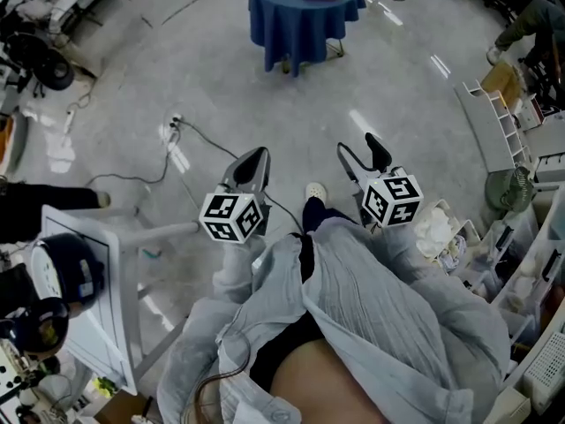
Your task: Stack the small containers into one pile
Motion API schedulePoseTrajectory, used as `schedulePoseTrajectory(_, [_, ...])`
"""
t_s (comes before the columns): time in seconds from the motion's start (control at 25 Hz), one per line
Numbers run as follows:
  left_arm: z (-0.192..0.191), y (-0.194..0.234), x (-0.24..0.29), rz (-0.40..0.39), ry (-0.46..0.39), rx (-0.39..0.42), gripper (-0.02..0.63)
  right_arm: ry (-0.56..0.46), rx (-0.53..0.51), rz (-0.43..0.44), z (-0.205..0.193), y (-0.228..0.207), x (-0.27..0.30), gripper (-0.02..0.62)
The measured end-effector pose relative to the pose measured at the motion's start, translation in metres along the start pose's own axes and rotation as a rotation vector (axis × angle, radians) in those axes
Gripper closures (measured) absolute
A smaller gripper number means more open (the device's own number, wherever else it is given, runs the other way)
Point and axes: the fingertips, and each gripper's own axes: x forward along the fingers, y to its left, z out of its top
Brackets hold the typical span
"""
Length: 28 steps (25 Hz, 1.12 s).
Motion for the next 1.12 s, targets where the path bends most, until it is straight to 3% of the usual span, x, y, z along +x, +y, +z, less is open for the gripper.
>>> schedulePoseTrajectory(1.12, [0.039,0.033,0.142,0.038,-0.015,-0.029,0.592,0.036,0.07,0.039,0.048,-0.101,0.108,0.306])
